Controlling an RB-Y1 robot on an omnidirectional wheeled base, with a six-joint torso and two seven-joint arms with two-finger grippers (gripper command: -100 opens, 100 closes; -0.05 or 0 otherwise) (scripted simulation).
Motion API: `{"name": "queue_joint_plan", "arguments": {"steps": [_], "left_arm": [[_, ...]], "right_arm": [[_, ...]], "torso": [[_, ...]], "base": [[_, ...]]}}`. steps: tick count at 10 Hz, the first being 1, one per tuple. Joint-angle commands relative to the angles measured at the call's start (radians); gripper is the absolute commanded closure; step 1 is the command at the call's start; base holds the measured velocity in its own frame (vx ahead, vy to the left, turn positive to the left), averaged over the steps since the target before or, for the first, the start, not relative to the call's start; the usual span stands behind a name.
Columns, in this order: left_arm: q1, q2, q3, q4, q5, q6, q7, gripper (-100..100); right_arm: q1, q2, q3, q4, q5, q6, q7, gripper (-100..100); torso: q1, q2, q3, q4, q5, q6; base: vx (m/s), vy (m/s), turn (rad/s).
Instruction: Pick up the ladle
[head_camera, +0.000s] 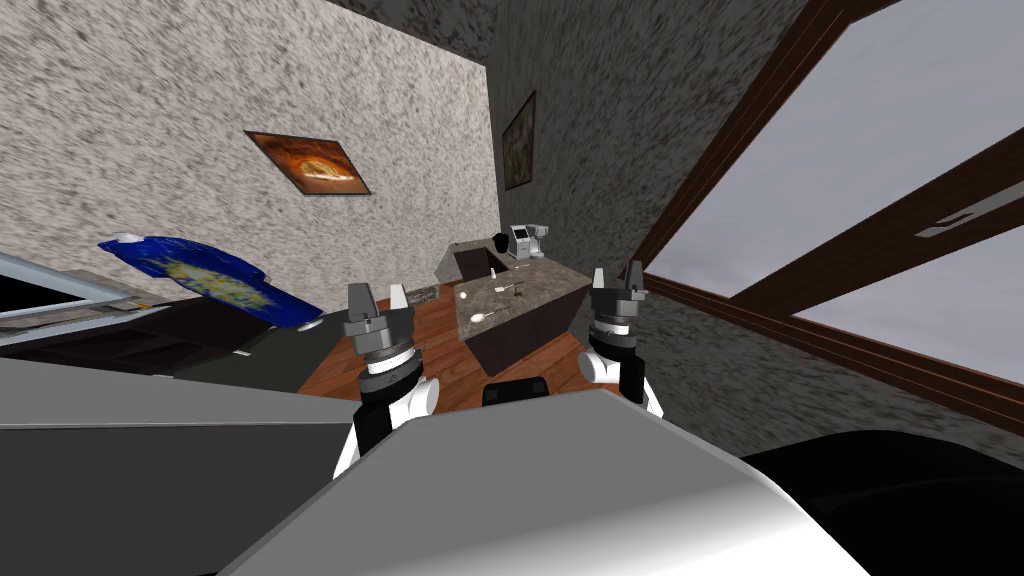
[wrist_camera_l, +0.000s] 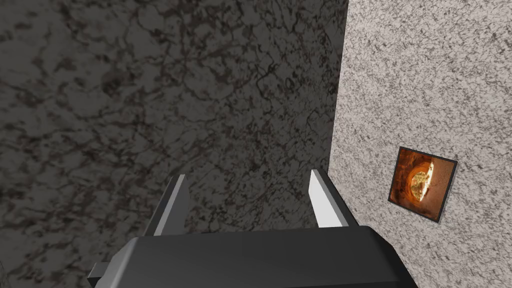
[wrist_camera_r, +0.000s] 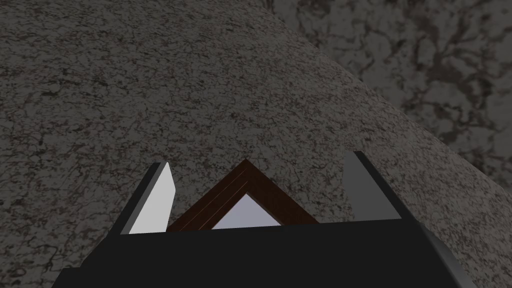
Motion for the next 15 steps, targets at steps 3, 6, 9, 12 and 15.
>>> {"name": "queue_joint_plan", "arguments": {"steps": [3,6,9,12,15], "left_arm": [[-0.014,0.076,0.015,-0.006,0.020,0.077,0.031,-100],[-0.029,0.118,0.031,-0.012,0.041,0.152,0.063,-100],[-0.038,0.138,0.041,-0.016,0.054,0.212,0.083,-100],[-0.059,0.173,0.064,-0.024,0.083,0.305,0.127,-100],[-0.071,0.191,0.077,-0.029,0.099,0.386,0.152,-100]], "right_arm": [[0.000,0.000,0.000,0.000,0.000,0.000,0.000,0],[0.000,0.000,0.000,0.000,0.000,0.000,0.000,0],[0.000,0.000,0.000,0.000,0.000,0.000,0.000,0],[0.000,0.000,0.000,0.000,0.000,0.000,0.000,0],[0.000,0.000,0.000,0.000,0.000,0.000,0.000,0]], "torso": [[-0.001,0.000,0.000,0.000,0.000,0.000],[-0.002,0.000,0.000,0.000,0.000,0.000],[-0.002,0.000,0.000,0.000,0.000,0.000],[-0.002,0.000,0.000,0.000,0.000,0.000],[-0.003,0.000,0.000,0.000,-0.001,0.000]], "base": [[0.002,-0.024,0.000],[0.003,-0.032,-0.001],[-0.002,-0.028,-0.001],[0.002,-0.035,-0.004],[0.005,-0.038,-0.004]]}}
